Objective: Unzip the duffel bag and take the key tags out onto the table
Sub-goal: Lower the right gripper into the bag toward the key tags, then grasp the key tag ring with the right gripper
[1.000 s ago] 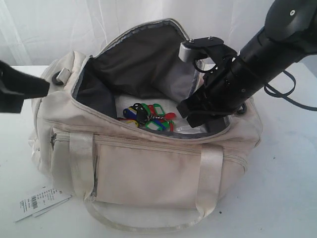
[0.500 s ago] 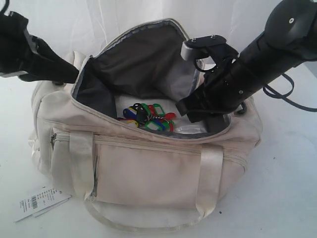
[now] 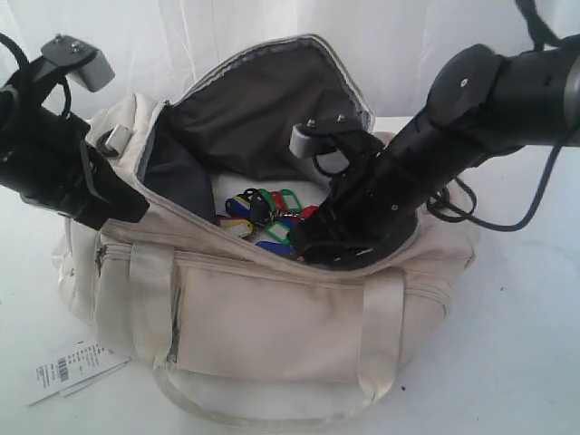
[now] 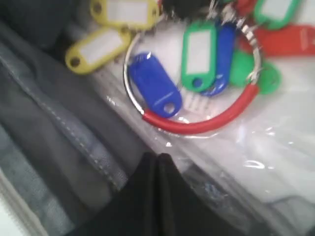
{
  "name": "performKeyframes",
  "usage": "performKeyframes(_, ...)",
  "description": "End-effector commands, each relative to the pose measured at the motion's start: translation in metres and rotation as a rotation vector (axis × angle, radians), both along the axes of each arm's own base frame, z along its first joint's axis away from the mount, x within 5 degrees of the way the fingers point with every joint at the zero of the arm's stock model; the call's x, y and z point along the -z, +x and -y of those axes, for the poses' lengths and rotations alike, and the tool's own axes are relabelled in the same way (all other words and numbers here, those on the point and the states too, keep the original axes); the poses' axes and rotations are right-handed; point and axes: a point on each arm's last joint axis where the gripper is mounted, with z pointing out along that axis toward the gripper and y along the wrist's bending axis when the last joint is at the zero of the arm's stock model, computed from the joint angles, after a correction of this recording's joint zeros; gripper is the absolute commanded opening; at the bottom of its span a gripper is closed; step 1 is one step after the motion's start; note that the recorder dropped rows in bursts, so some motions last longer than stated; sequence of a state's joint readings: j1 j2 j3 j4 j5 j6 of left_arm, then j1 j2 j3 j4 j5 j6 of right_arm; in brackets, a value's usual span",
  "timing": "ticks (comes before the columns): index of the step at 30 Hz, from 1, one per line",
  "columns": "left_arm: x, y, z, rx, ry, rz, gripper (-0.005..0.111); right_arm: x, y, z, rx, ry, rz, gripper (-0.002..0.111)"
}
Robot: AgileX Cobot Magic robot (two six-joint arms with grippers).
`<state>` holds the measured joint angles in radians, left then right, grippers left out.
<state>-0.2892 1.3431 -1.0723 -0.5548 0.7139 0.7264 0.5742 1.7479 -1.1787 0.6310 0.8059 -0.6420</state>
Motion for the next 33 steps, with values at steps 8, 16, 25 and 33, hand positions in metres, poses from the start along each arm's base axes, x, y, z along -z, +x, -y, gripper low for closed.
performKeyframes(8,0.012,-0.005,0.002,-0.006,-0.031,-0.045,0.0,0.031,-0.014,-0.025,-0.234,-0.05,0.002,0.0)
performKeyframes(16,0.01,-0.006,0.004,-0.01,-0.058,-0.058,0.0,-0.032,0.012,-0.031,-0.282,0.0,0.434,0.003)
performKeyframes(25,0.01,-0.006,0.004,-0.014,-0.073,-0.065,0.0,-0.012,0.035,-0.019,0.063,-0.013,0.271,0.062)
performKeyframes(33,0.01,-0.007,0.005,-0.009,-0.073,-0.074,0.0,0.009,0.038,-0.023,0.141,-0.023,0.133,0.06)
